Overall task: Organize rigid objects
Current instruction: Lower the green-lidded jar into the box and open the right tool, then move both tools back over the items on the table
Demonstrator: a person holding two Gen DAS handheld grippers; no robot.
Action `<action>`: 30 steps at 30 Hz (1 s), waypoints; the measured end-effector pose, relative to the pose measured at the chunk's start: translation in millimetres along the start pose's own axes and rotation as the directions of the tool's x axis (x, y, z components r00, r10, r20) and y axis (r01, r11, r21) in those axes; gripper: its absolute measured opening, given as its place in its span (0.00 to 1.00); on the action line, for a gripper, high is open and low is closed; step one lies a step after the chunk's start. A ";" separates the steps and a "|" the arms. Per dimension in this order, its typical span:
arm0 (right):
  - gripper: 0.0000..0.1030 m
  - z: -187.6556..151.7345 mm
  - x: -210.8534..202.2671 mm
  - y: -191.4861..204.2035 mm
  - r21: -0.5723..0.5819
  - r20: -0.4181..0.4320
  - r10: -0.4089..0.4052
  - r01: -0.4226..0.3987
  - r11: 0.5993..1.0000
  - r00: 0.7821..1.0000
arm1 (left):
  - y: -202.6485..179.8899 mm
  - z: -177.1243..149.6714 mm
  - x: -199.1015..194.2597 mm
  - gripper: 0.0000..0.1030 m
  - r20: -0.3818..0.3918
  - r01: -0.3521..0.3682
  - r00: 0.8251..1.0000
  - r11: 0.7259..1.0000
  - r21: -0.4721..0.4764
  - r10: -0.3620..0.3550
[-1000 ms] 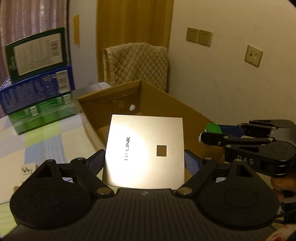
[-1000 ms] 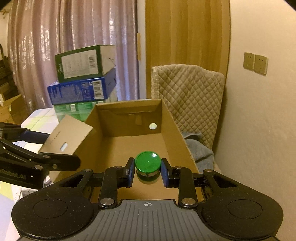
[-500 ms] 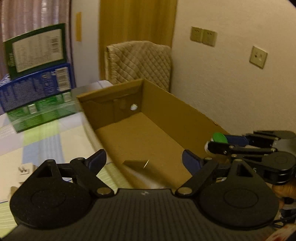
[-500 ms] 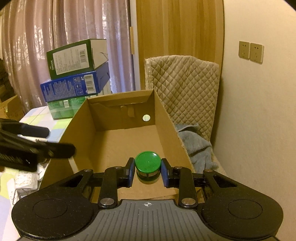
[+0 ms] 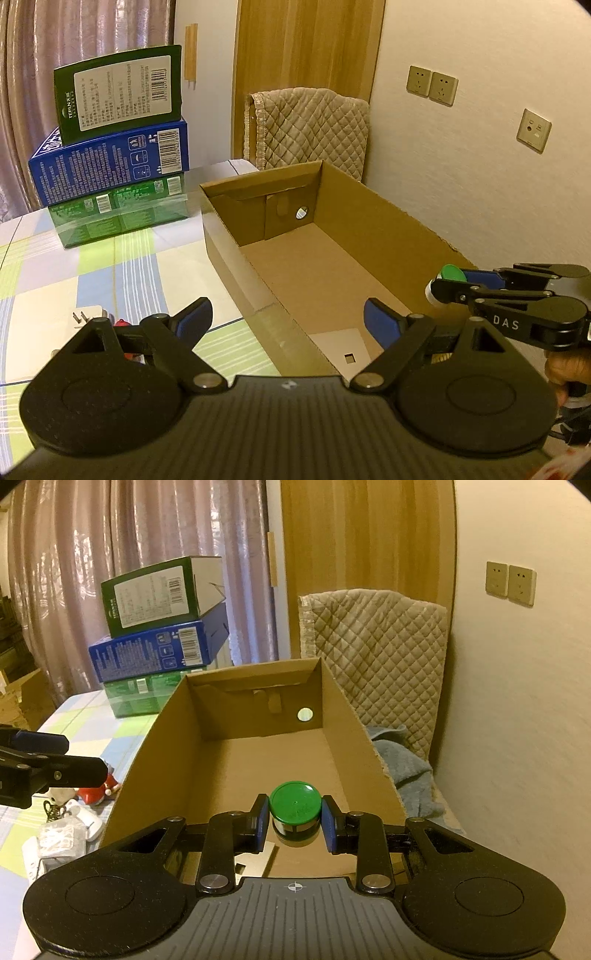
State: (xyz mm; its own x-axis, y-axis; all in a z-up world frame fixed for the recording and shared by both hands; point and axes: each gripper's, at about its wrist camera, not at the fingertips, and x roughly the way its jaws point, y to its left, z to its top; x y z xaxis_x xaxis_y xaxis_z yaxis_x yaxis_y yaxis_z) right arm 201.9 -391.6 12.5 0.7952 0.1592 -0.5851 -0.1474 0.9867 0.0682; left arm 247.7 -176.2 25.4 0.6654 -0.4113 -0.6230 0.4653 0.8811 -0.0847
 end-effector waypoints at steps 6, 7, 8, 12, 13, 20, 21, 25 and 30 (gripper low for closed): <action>0.26 0.0 3.0 -3.0 0.016 -0.002 0.003 -0.003 1.000 1.000 | 3.7 -3.2 -3.1 0.84 -0.001 -0.003 1.000 1.000 -0.009 0.003; 0.27 1.3 3.6 -4.9 0.030 -0.006 0.002 -0.002 1.000 1.000 | 5.2 -3.4 -4.6 0.84 0.000 -0.006 1.000 1.000 -0.013 0.006; 0.29 2.5 3.4 -7.3 0.048 -0.008 -0.006 0.006 0.999 1.000 | 8.0 -4.3 -6.7 0.84 0.004 -0.011 1.000 1.000 -0.019 0.011; 0.47 6.6 -8.6 -10.4 0.078 0.015 -0.009 0.008 0.997 1.000 | 19.1 -7.1 -18.4 0.84 0.012 -0.030 0.999 0.999 -0.035 0.031; 0.48 8.1 -12.8 -9.4 0.078 0.022 -0.007 0.005 0.997 1.000 | 21.9 -7.7 -22.2 0.84 0.014 -0.037 0.999 0.999 -0.037 0.038; 0.48 23.8 -49.3 12.7 0.056 0.089 0.037 -0.042 0.998 0.995 | 49.9 -13.1 -61.6 0.84 0.029 -0.106 0.994 0.993 -0.056 0.108; 0.48 26.6 -56.4 18.3 0.052 0.103 0.049 -0.055 0.997 0.993 | 55.8 -14.9 -69.3 0.84 0.032 -0.121 0.992 0.991 -0.057 0.123; 0.49 34.1 -79.0 45.1 0.017 0.148 0.103 -0.106 0.994 0.984 | 78.8 -24.8 -99.6 0.84 0.039 -0.179 0.982 0.981 -0.080 0.182; 0.50 33.1 -95.0 85.7 -0.028 0.170 0.178 -0.176 0.984 0.969 | 103.9 -45.9 -134.7 0.84 0.031 -0.234 0.970 0.964 -0.125 0.240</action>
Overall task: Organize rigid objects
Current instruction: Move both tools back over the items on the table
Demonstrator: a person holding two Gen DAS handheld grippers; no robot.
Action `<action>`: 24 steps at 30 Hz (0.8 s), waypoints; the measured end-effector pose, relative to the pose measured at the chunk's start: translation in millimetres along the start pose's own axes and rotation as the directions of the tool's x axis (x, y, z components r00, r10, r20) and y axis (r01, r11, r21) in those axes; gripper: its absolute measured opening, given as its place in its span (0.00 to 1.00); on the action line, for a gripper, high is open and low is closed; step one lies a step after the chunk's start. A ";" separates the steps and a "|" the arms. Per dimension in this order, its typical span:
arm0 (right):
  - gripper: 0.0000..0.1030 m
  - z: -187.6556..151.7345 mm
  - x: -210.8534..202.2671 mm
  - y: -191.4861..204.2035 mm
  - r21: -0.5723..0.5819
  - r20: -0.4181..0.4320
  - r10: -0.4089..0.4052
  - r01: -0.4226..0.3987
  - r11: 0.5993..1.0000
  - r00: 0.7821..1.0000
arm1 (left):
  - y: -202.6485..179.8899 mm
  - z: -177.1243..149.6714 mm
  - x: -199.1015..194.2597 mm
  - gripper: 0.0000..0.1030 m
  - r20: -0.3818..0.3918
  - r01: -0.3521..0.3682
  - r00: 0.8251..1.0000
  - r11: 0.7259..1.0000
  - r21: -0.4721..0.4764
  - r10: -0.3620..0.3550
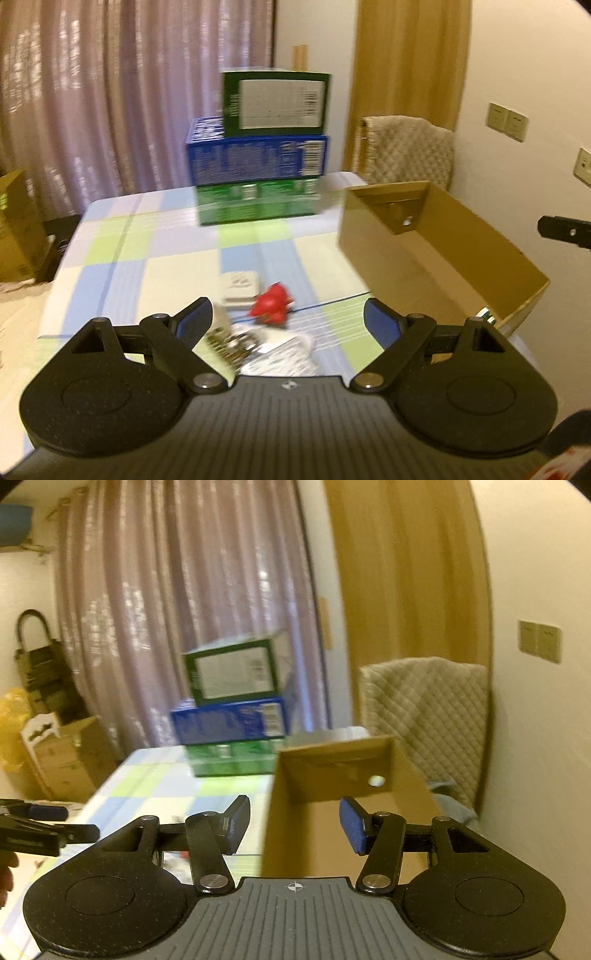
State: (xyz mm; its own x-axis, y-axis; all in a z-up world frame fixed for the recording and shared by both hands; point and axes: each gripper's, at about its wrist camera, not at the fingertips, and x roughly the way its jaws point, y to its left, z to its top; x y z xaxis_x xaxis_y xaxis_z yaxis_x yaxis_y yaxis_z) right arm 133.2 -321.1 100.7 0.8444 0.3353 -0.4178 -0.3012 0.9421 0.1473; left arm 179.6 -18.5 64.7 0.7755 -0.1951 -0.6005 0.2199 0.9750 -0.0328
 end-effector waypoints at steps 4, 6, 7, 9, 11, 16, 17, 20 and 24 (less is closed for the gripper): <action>0.50 -10.7 3.7 32.7 -0.030 -0.020 0.055 -0.056 0.998 0.998 | 21.6 -18.4 -20.1 0.84 -0.004 -0.045 0.999 0.999 -0.021 0.045; 0.50 -19.8 8.2 46.0 -0.036 -0.043 0.079 -0.080 0.996 0.996 | 32.0 -28.5 -26.9 0.84 -0.010 -0.069 0.998 0.997 -0.035 0.069; 0.50 -25.3 11.4 52.1 -0.040 -0.056 0.087 -0.089 0.995 0.995 | 37.1 -34.3 -29.4 0.84 -0.016 -0.081 0.997 0.996 -0.041 0.081; 0.50 -37.4 18.6 62.8 -0.052 -0.087 0.100 -0.105 0.993 0.991 | 45.1 -44.3 -31.4 0.84 -0.029 -0.100 0.995 0.994 -0.051 0.099; 0.51 -51.0 26.5 73.5 -0.069 -0.120 0.110 -0.119 0.990 0.987 | 53.3 -55.0 -30.6 0.84 -0.048 -0.116 0.992 0.991 -0.064 0.113; 0.51 -82.0 48.0 90.7 -0.075 -0.187 0.141 -0.157 0.985 0.972 | 67.3 -78.1 -23.8 0.84 -0.081 -0.151 0.986 0.986 -0.064 0.146; 0.51 -87.3 52.9 94.0 -0.076 -0.198 0.146 -0.164 0.984 0.969 | 70.0 -81.5 -21.1 0.84 -0.087 -0.154 0.985 0.986 -0.067 0.148; 0.51 -101.2 70.2 102.2 -0.075 -0.225 0.156 -0.177 0.981 0.962 | 77.2 -91.7 -12.0 0.84 -0.102 -0.164 0.982 0.984 -0.071 0.156; 0.63 -118.6 92.7 110.9 -0.082 -0.246 0.164 -0.189 0.979 0.955 | 88.0 -106.3 5.3 0.84 -0.107 -0.171 0.981 0.982 -0.077 0.162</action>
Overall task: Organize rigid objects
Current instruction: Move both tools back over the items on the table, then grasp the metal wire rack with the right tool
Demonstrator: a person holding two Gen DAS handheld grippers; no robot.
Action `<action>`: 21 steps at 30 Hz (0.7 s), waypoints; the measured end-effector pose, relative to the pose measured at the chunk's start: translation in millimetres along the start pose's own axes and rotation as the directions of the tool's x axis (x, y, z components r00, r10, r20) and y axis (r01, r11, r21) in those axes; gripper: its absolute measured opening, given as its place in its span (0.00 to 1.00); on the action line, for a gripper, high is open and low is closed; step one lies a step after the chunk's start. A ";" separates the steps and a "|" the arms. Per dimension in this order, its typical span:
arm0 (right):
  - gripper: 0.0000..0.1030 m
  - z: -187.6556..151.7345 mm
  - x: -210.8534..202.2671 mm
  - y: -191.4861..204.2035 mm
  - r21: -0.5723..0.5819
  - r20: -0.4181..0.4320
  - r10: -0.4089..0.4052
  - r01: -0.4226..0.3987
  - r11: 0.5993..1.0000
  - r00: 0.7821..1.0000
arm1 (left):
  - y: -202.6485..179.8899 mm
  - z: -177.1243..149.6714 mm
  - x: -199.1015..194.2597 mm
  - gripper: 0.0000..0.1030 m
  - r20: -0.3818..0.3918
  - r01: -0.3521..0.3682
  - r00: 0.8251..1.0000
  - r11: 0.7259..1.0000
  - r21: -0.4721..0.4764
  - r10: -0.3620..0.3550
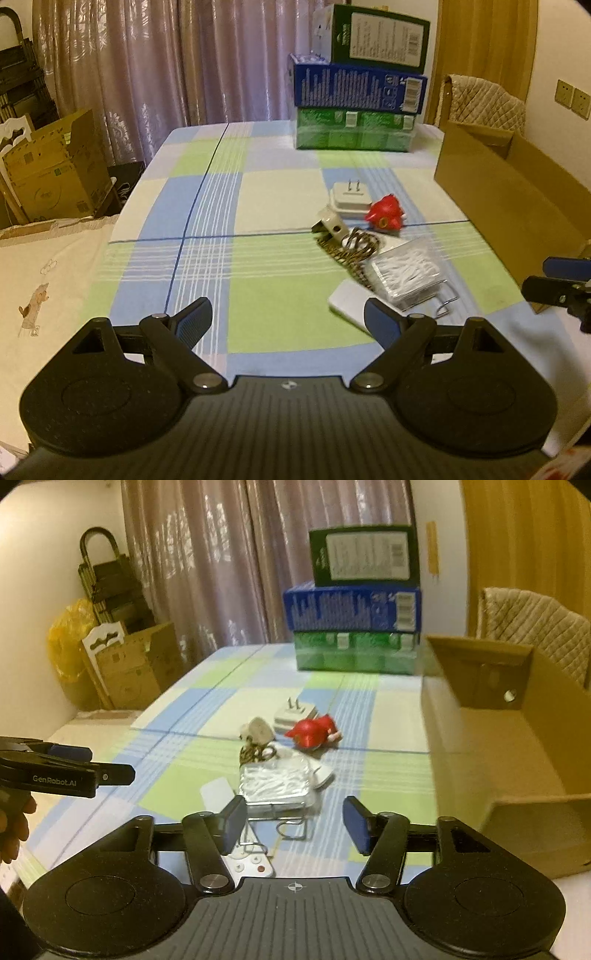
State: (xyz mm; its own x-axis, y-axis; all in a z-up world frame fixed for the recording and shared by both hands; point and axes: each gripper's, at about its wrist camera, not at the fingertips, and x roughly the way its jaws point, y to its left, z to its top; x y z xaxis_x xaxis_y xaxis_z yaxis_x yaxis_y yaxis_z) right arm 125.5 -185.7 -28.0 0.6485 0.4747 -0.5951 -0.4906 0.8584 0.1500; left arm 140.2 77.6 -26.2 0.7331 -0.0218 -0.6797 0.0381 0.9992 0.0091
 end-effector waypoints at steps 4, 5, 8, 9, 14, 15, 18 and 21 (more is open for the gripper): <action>0.70 -7.9 25.2 1.4 -0.006 -0.037 0.014 -0.014 1.000 0.999 | 6.1 -11.9 21.8 0.84 -0.039 0.009 0.999 1.000 -0.018 -0.010; 0.70 -8.7 30.7 1.3 -0.006 -0.046 0.014 -0.014 1.000 0.999 | 7.2 -13.9 26.2 0.84 -0.050 0.012 0.999 1.000 -0.020 -0.013; 0.73 -9.6 46.8 1.0 0.007 -0.070 0.019 -0.019 1.000 0.997 | 9.8 -18.1 37.5 0.84 -0.076 0.026 0.997 0.999 -0.028 -0.028; 0.73 -9.3 52.3 1.6 0.013 -0.075 0.023 -0.022 1.000 0.997 | 10.4 -18.6 40.4 0.84 -0.081 0.031 0.996 0.999 -0.030 -0.033; 0.74 -6.5 77.2 5.4 0.011 -0.100 0.043 -0.042 0.999 0.994 | 6.7 -19.8 55.1 0.84 -0.104 0.041 0.994 0.999 -0.025 -0.043; 0.74 -5.5 81.2 6.1 0.009 -0.107 0.047 -0.046 0.999 0.993 | 5.8 -20.4 56.8 0.84 -0.106 0.042 0.993 0.999 -0.025 -0.045; 0.74 -4.7 93.1 6.1 0.013 -0.126 0.049 -0.048 0.999 0.991 | 2.7 -22.2 60.7 0.84 -0.115 0.061 0.991 0.998 -0.032 -0.064; 0.75 -4.7 104.3 6.5 0.003 -0.141 0.034 -0.034 0.999 0.989 | 1.2 -23.0 62.4 0.84 -0.120 0.075 0.990 0.996 -0.042 -0.080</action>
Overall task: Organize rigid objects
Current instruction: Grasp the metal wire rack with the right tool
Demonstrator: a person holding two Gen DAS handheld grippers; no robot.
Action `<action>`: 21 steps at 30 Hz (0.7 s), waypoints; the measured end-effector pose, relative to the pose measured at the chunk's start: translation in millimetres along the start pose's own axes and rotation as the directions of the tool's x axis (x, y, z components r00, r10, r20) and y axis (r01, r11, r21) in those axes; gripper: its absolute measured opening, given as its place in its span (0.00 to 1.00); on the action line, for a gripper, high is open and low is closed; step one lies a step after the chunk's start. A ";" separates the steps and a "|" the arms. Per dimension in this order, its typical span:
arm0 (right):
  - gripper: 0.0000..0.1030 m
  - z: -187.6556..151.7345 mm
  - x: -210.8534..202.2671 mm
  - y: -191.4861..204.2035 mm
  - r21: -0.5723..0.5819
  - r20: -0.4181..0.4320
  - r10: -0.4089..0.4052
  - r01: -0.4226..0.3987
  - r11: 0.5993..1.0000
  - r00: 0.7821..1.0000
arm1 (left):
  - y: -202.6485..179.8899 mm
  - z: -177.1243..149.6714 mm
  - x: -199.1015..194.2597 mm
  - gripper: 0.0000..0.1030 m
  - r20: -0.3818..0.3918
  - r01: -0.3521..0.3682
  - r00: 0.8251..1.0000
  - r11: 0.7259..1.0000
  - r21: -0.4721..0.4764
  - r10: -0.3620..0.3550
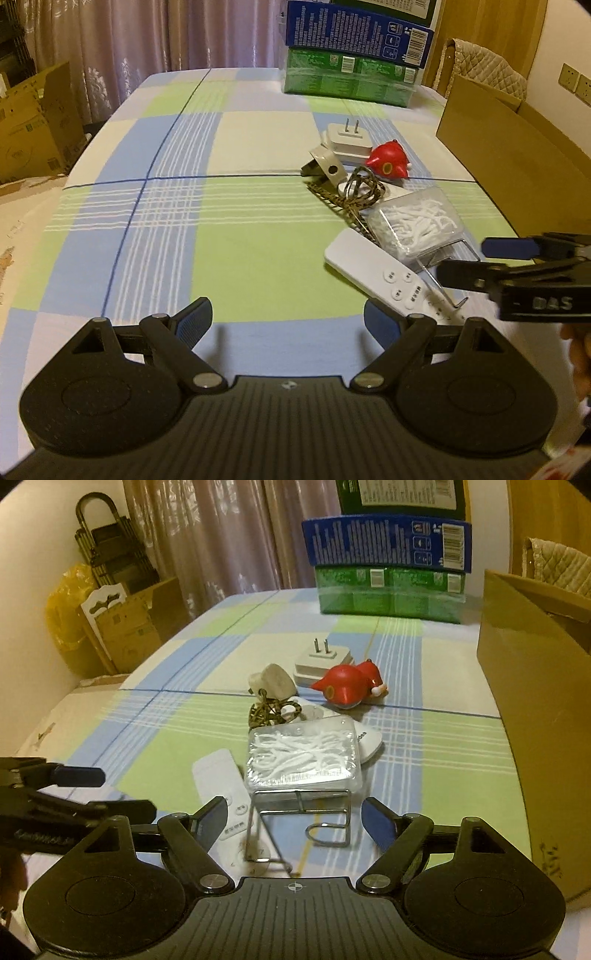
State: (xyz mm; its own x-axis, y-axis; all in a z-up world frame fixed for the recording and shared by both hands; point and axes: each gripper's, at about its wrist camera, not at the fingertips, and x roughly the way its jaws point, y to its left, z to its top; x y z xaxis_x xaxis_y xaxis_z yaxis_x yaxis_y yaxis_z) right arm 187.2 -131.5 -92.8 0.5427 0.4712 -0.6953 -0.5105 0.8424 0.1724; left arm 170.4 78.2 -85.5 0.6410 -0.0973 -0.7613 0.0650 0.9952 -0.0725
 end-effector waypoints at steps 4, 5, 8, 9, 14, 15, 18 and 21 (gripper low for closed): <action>0.74 -0.9 10.5 -2.0 0.004 -0.024 -0.002 0.002 1.000 1.000 | 0.1 0.8 0.4 0.84 0.002 0.008 1.000 1.000 -0.016 -0.008; 0.74 -1.2 12.7 -2.2 0.001 -0.029 -0.006 0.006 1.000 1.000 | 0.3 1.0 0.1 0.84 0.002 0.011 1.000 1.000 -0.022 -0.011; 0.74 -0.4 16.7 -2.7 0.000 -0.029 -0.018 0.018 1.000 0.999 | -0.2 0.9 0.7 0.84 0.000 0.021 1.000 0.999 -0.033 -0.021; 0.74 -0.2 17.4 -3.6 0.001 -0.031 -0.023 0.023 1.000 0.999 | -0.7 0.7 1.1 0.84 -0.002 0.022 1.000 0.999 -0.033 -0.022; 0.66 -1.1 13.3 -8.8 -0.015 -0.030 -0.066 0.066 0.998 0.997 | -1.3 -1.2 3.4 0.84 -0.010 0.018 1.000 0.999 -0.037 -0.018; 0.62 -1.2 13.0 -9.4 -0.024 -0.032 -0.076 0.075 0.997 0.997 | -1.2 -1.8 3.4 0.84 -0.011 0.017 1.000 0.999 -0.039 -0.017; 0.62 -1.4 12.6 -14.1 -0.027 -0.031 -0.072 0.071 0.997 0.997 | -2.0 -2.0 3.6 0.84 -0.011 0.017 1.000 0.999 -0.039 -0.017; 0.62 -2.7 18.7 -16.8 -0.043 -0.066 -0.065 0.062 0.997 0.996 | -3.5 -1.8 4.0 0.84 -0.010 0.019 1.000 0.999 -0.036 -0.019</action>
State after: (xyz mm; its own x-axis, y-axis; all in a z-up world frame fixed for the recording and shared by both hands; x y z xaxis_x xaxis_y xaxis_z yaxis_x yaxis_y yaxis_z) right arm 204.1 -137.6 -110.6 0.5293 0.3971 -0.7498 -0.5043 0.8579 0.0983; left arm 171.3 74.4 -89.5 0.6322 -0.1167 -0.7660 0.0493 0.9927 -0.1104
